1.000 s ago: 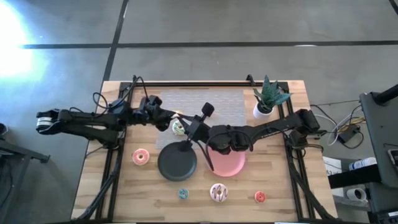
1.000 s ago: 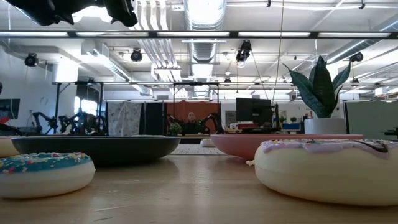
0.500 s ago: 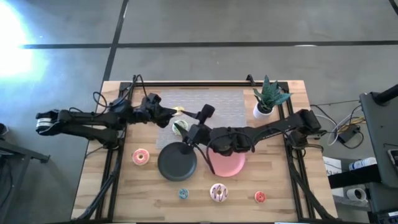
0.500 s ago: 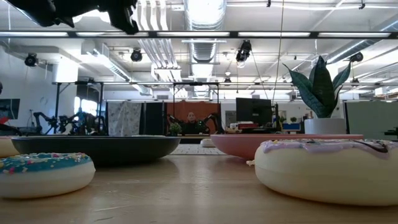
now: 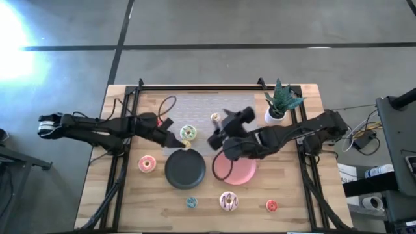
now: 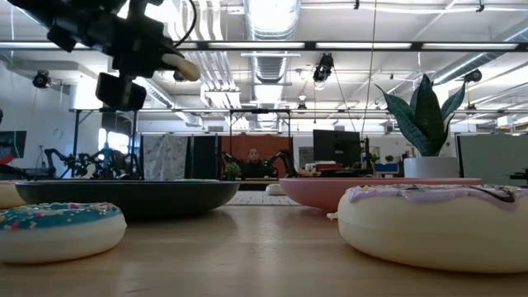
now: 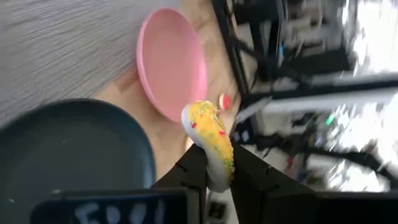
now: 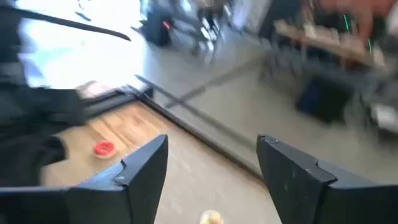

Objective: Pick & Place donuts
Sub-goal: Put the small yellow doughnut on the black plate

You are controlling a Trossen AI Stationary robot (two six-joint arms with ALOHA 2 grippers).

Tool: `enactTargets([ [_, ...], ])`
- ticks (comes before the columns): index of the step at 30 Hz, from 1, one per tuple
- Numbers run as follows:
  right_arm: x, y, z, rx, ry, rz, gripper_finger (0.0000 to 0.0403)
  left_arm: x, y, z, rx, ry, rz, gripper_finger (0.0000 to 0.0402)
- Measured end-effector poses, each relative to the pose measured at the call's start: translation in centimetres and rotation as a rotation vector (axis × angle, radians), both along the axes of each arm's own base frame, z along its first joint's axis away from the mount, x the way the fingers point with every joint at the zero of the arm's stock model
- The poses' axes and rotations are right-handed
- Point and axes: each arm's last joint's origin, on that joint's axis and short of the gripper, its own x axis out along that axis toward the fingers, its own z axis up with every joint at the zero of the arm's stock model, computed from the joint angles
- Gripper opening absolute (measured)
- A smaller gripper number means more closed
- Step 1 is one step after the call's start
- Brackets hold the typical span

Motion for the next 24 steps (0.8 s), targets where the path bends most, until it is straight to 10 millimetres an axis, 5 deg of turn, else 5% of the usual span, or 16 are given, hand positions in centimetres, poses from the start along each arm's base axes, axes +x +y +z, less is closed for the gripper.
enactTargets([
  [6, -2.5, -1.1, -0.5, 0.140, -0.030, -0.110, 0.0233, 0.5, -0.4, -1.8, 0.162, 0.101, -0.076, 0.0030],
  [12, -2.0, -0.8, -1.4, 0.210, 0.060, -0.041, 0.0233, -0.6, -1.6, -4.5, 0.260, 0.330, -0.241, 0.0030],
  [24, -1.3, -0.9, -2.4, 0.220, 0.124, -0.022, 0.0230, -0.9, -2.8, -6.7, 0.294, 0.387, -0.291, 0.0030],
])
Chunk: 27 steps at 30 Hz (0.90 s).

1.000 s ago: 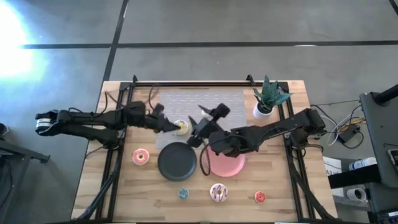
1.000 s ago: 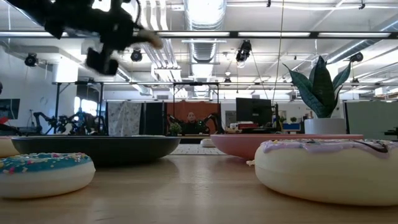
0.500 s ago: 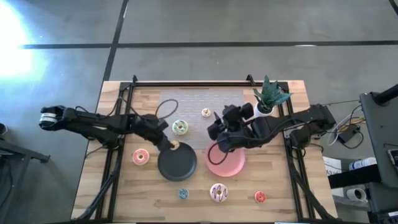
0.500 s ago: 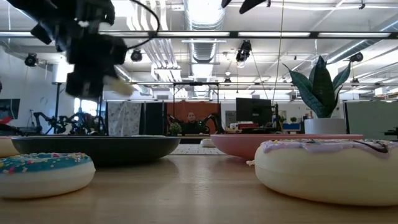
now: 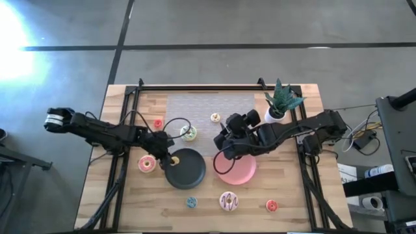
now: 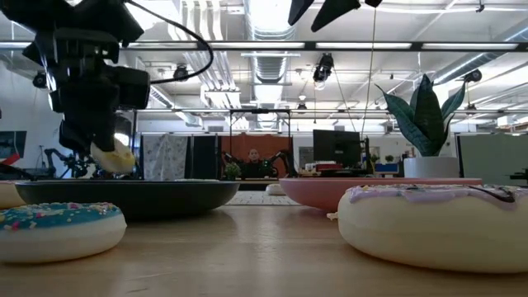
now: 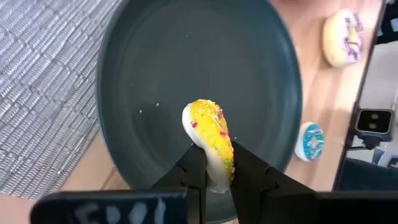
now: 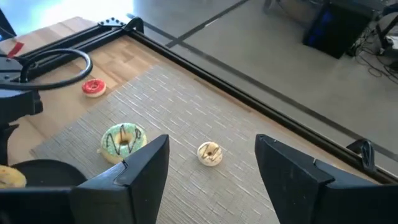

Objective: Pick & Place donuts
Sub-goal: Put the small yellow doughnut on the black plate

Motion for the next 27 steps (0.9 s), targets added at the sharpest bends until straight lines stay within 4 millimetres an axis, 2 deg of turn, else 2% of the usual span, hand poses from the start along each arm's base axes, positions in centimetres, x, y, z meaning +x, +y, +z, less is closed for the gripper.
enactTargets([
  [9, 0.3, -1.0, -0.1, 0.051, 0.006, -0.007, 0.0229, 1.0, -0.1, -2.0, -0.026, 0.098, 0.036, 0.0035],
  [14, 0.3, -1.0, -0.1, 0.057, 0.008, -0.004, 0.0228, 1.2, -0.1, -2.7, -0.040, 0.146, 0.054, 0.0087],
  [20, 0.3, -1.1, -0.2, 0.059, 0.010, -0.004, 0.0228, 1.2, -0.1, -1.7, -0.057, 0.110, 0.071, 0.0151],
  [27, 0.3, -1.4, -0.3, 0.060, 0.014, -0.012, 0.0228, 0.6, 0.3, 0.2, 0.043, 0.067, 0.136, 0.0161],
])
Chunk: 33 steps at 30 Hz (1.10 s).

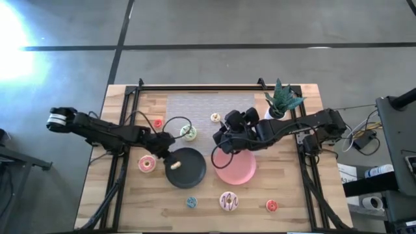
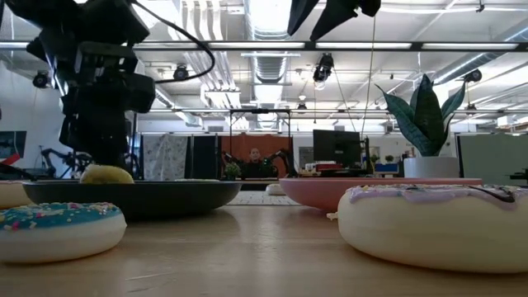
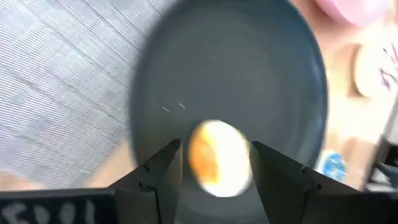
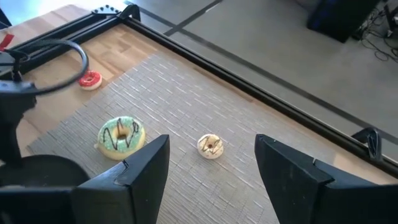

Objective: Pick & Place donuts
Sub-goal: Put the small yellow doughnut on the black plate

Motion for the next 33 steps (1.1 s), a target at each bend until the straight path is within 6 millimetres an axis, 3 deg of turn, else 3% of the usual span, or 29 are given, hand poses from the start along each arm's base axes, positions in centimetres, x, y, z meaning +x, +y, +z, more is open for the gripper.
enactTargets([
  [6, 0.0, -0.2, -0.1, -0.003, 0.008, -0.003, 0.0228, -0.7, 0.0, 0.6, 0.034, -0.010, 0.004, 0.0160],
  [14, 0.0, -0.2, -0.3, 0.022, 0.019, 0.012, 0.0228, -0.3, -2.2, 1.0, 0.125, -0.087, -0.205, 0.0160],
  [25, 0.0, -0.1, -0.9, 0.080, 0.047, 0.041, 0.0228, 1.3, -2.8, -1.5, 0.326, -0.112, -0.459, 0.0160],
  [33, 0.0, -0.1, -1.2, 0.091, 0.055, 0.043, 0.0228, 2.3, -3.3, -3.3, 0.239, -0.034, -0.548, 0.0160],
])
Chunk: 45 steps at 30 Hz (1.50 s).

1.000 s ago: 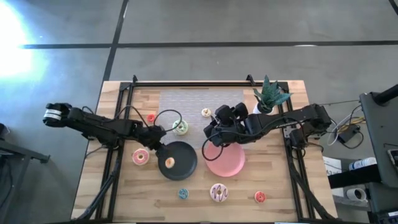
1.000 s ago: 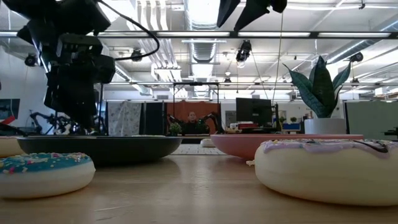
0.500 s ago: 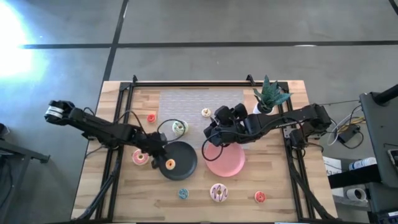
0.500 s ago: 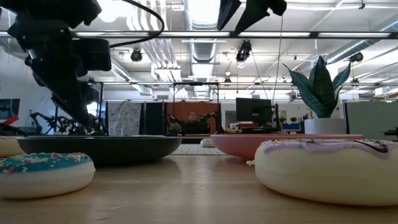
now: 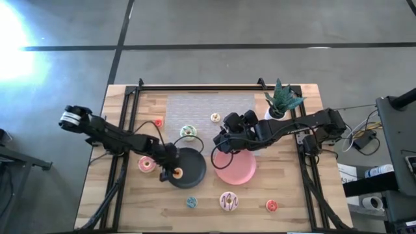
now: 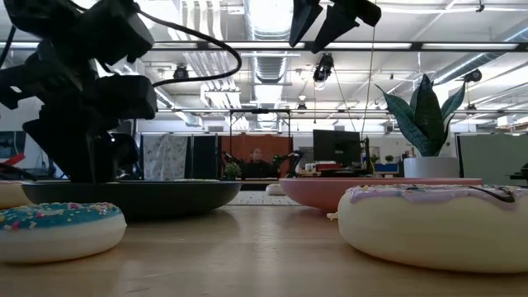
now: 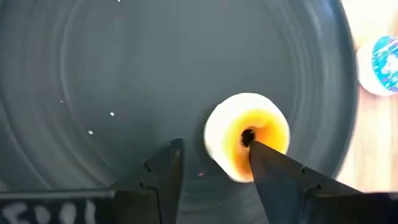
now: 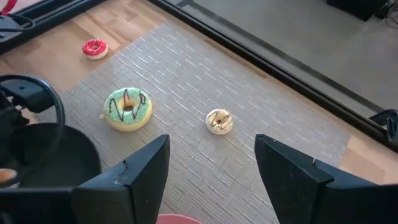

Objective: Pick & Place donuts
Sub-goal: Put the small yellow doughnut on the black plate

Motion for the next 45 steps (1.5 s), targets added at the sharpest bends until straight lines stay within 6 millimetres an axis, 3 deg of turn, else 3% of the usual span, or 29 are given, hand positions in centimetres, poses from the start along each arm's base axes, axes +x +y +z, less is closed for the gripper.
enactTargets([
  [6, 0.0, 0.0, -0.4, -0.001, 0.010, -0.002, 0.0228, 0.7, -0.1, -0.2, 0.004, 0.004, 0.000, 0.0143],
  [14, -0.1, 0.0, -0.5, -0.003, 0.015, -0.002, 0.0228, 0.9, 0.1, 0.4, 0.101, -0.039, 0.028, 0.0018],
  [16, -0.1, 0.0, -0.5, -0.003, 0.015, -0.002, 0.0228, 0.9, 0.2, 0.9, 0.118, -0.056, 0.043, 0.0007],
  [21, 0.3, 0.0, -0.5, 0.017, 0.041, 0.076, 0.0228, 0.6, 0.7, 4.0, 0.230, -0.117, 0.086, 0.0001],
  [25, 1.5, -0.6, -0.4, 0.172, -0.023, 0.196, 0.0228, -0.2, 1.5, 7.1, 0.418, -0.180, 0.163, 0.0001],
  [31, 3.9, -3.7, 0.4, 0.481, -0.299, 0.288, 0.0228, -1.4, 2.2, 12.1, 0.861, -0.332, 0.409, 0.0000],
  [35, 4.6, -6.2, 0.8, 0.602, -0.441, 0.243, 0.0228, -1.7, 1.6, 14.5, 1.095, -0.363, 0.427, 0.0000],
  [37, 4.7, -7.1, 1.1, 0.583, -0.480, 0.245, 0.0228, -1.6, 1.0, 15.6, 1.111, -0.394, 0.421, 0.0000],
  [41, 5.4, -7.5, 2.7, 0.353, -0.535, 0.446, 0.0228, -1.4, 0.5, 18.3, 0.974, -0.505, 0.472, 0.0000],
  [45, 5.5, -6.7, 3.0, 0.091, -0.424, 0.629, 0.0228, -1.4, 0.8, 20.4, 0.867, -0.572, 0.528, 0.0000],
])
